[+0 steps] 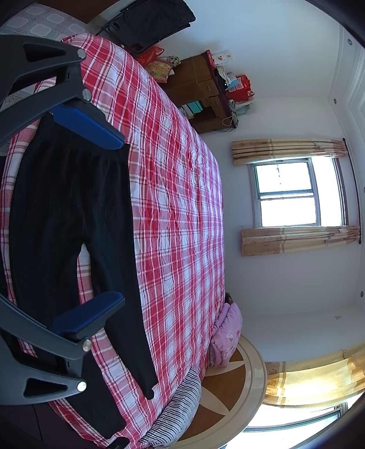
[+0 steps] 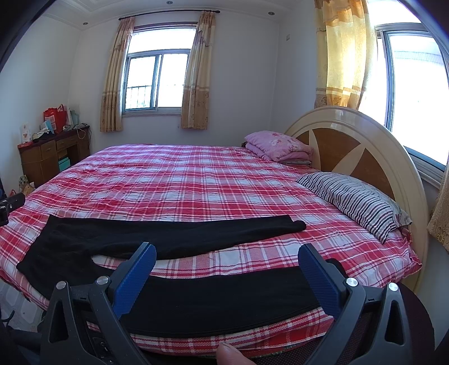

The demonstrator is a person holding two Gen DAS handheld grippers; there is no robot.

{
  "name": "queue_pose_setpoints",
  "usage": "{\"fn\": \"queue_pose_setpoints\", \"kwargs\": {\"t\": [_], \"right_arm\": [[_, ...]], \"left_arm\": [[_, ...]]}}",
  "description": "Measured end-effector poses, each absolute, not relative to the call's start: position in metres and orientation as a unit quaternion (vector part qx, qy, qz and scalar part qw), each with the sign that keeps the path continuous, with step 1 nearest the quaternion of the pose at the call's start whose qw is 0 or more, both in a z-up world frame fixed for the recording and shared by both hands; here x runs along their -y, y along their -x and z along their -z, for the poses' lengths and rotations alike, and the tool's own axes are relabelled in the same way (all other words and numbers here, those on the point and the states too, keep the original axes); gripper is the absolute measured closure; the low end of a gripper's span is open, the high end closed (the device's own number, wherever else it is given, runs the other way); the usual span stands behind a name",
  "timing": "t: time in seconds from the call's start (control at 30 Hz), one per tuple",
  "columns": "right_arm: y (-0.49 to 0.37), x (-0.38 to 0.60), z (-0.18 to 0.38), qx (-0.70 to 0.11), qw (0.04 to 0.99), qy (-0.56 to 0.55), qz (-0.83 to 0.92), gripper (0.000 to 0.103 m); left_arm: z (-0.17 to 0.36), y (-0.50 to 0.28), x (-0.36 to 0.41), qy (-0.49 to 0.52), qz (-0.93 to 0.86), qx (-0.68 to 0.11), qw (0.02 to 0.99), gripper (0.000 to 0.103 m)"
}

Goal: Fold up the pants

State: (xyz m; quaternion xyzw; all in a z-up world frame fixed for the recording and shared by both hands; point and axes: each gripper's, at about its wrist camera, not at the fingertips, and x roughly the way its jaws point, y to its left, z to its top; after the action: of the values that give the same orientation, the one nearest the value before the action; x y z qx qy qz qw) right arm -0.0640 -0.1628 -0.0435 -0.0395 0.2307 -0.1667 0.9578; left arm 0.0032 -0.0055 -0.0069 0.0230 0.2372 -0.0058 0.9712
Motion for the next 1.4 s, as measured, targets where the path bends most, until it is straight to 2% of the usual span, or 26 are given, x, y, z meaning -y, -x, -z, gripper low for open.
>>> {"fn": "queue_pose_setpoints", "kwargs": {"t": [1.4], "right_arm": [[0.0593, 0.1600, 0.0474, -0.241, 0.955, 0.046, 0.165, 0.001]], "left_arm": [[0.0138, -0.0051, 0.0084, -0.026, 0.005, -0.241, 0.970, 0.000]]}}
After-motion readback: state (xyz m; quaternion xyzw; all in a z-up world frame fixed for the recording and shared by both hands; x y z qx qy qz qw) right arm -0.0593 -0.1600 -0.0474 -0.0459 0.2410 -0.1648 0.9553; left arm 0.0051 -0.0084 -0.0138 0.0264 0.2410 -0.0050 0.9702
